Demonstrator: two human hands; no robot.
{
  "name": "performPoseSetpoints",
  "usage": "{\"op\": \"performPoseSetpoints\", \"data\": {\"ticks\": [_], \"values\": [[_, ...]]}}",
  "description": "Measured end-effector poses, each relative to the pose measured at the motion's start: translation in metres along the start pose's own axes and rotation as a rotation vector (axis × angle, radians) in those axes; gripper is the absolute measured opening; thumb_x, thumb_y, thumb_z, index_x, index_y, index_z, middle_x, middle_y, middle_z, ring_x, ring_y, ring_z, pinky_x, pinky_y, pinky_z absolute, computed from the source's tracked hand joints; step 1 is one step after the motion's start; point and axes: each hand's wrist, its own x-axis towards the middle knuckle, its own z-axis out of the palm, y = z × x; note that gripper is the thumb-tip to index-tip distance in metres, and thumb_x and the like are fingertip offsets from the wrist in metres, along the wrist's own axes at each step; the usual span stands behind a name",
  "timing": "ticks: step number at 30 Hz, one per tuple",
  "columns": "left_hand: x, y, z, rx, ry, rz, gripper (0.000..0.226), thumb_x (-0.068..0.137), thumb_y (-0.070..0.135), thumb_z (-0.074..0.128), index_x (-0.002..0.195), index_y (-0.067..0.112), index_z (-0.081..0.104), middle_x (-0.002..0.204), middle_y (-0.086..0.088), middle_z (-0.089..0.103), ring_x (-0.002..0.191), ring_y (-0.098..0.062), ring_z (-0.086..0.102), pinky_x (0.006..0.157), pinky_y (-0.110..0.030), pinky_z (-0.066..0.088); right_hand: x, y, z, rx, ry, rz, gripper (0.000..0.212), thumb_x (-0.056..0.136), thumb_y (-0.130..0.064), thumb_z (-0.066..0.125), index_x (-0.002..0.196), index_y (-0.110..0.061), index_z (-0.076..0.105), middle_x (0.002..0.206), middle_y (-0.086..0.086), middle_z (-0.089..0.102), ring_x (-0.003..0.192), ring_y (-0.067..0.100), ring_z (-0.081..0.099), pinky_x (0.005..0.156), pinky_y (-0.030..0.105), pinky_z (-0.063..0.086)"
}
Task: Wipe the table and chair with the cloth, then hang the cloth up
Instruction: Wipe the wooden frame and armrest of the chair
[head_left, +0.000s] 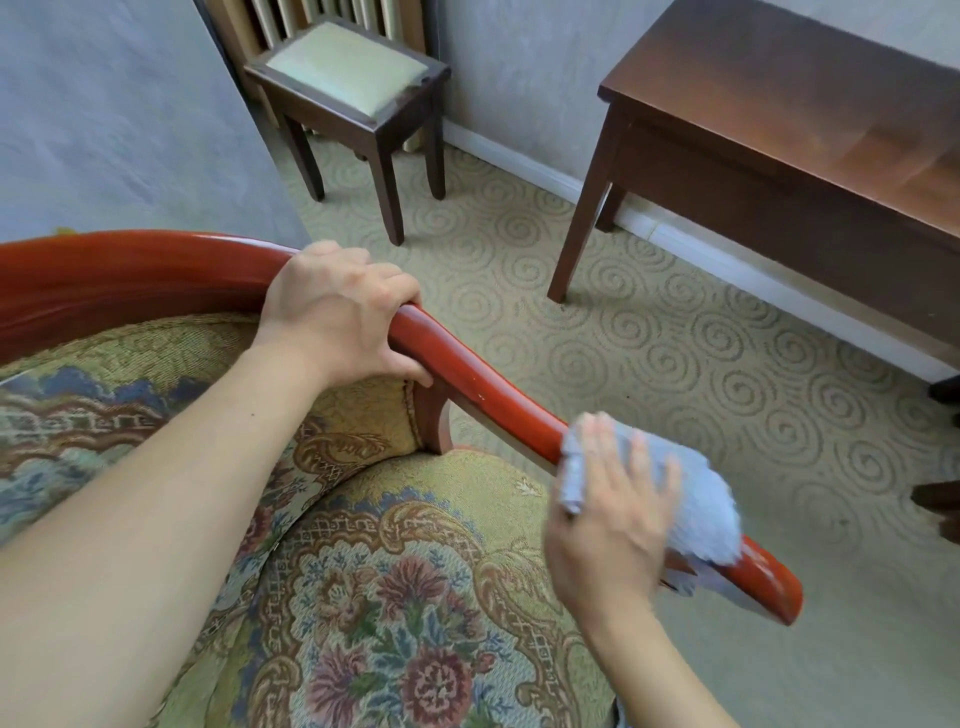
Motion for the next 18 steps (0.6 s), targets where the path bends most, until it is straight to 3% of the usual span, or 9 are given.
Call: {"op": "performPoseSetpoints", "data": {"ticks": [4,6,8,11,13,18], "values": [[-0.002,0.000,0.002,0.004,0.032,0.013,0.058,0.063,0.076,0.071,0.087,0.023,0.071,0.087,0.002,0.073,0.081,-0.026,0.066,0.076,-0.036,0.038,0.041,-0.091,0.024,0.359,-0.133,-0.043,0.059,0.096,-0.031,0.032,0.151,-0.011,0.039,0.158,0.005,0.037,0.150,0.026,0.025,0.124,0.048,0.003],[-0.003,0.001,0.003,0.007,0.081,0.008,0.035,0.082,0.053,0.060,0.082,0.020,0.071,0.082,-0.002,0.073,0.074,-0.030,0.065,0.072,-0.036,0.038,0.065,-0.121,0.026,0.520,-0.188,-0.075,0.059,0.098,-0.032,0.032,0.153,-0.013,0.036,0.160,0.003,0.034,0.151,0.021,0.021,0.124,0.042,-0.001],[-0.005,0.003,0.001,0.002,0.104,-0.003,0.030,0.084,0.037,0.048,0.077,0.017,0.068,0.076,-0.005,0.072,0.068,-0.032,0.064,0.067,-0.035,0.039,0.078,-0.123,0.024,0.547,-0.237,-0.179,0.059,0.097,-0.029,0.034,0.154,-0.011,0.033,0.161,0.005,0.031,0.151,0.021,0.020,0.125,0.041,0.002],[-0.003,0.003,-0.005,0.004,0.030,0.014,0.047,0.078,0.064,0.049,0.085,0.023,0.069,0.085,0.000,0.074,0.076,-0.028,0.066,0.072,-0.035,0.040,0.071,-0.083,0.013,0.366,-0.314,-0.397,0.062,0.096,-0.016,0.046,0.156,-0.012,0.026,0.163,0.006,0.023,0.152,0.022,0.017,0.125,0.038,0.007],[-0.003,0.001,-0.008,0.032,-0.054,0.014,0.063,0.064,0.085,0.057,0.091,0.029,0.067,0.091,0.006,0.072,0.084,-0.023,0.066,0.078,-0.036,0.040,0.057,-0.042,0.004,0.208,-0.346,-0.423,0.063,0.097,-0.013,0.048,0.156,-0.013,0.025,0.163,0.005,0.022,0.152,0.021,0.019,0.124,0.041,0.014],[-0.002,0.005,-0.011,0.034,-0.100,-0.023,0.069,0.056,0.093,0.058,0.094,0.035,0.064,0.094,0.009,0.070,0.090,-0.021,0.063,0.083,-0.038,0.041,0.005,0.042,-0.028,-0.054,-0.284,-0.447,0.063,0.088,-0.012,0.057,0.149,-0.009,0.042,0.156,0.009,0.039,0.145,0.032,0.035,0.117,0.051,0.031]]}}
